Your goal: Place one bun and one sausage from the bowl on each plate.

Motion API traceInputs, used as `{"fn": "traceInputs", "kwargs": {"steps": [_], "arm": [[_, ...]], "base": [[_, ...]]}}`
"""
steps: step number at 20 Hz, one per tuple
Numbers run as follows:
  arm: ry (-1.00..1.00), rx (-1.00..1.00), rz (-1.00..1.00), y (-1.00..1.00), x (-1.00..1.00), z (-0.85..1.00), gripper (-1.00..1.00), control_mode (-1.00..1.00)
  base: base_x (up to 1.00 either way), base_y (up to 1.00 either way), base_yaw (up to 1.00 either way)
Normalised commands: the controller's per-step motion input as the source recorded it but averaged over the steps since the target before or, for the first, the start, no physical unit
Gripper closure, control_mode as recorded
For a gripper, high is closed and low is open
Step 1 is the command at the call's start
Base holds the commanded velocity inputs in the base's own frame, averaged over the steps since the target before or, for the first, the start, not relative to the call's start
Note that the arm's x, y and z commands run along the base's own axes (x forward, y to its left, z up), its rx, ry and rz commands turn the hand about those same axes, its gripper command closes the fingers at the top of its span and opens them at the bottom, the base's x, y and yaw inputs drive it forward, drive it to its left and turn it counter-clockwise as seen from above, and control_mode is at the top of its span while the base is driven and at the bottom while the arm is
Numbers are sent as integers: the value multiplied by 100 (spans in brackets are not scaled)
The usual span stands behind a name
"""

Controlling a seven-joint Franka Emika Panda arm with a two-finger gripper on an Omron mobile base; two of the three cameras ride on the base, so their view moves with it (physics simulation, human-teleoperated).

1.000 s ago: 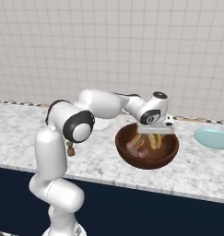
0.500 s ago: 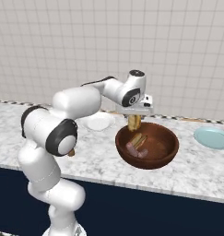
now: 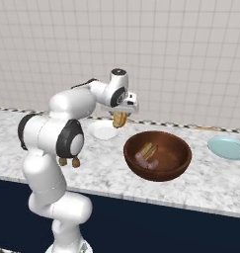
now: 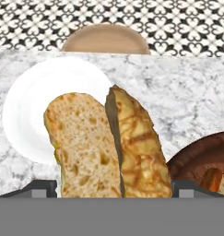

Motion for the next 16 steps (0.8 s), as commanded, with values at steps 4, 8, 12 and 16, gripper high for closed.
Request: {"fn": "traceInputs", "kwargs": {"steps": [4,8,12,16], "arm": [[0,-5,0,100,94,-68,100,-100],[12,-5,-2,100,88,-60,100,-100],[1,0,-5,36,62,-21,100,-100],[1,0,-10,20,-8,-37,100,-100]], "base": [[0,0,0],[0,0,0],[0,0,0],[0,0,0]]}}
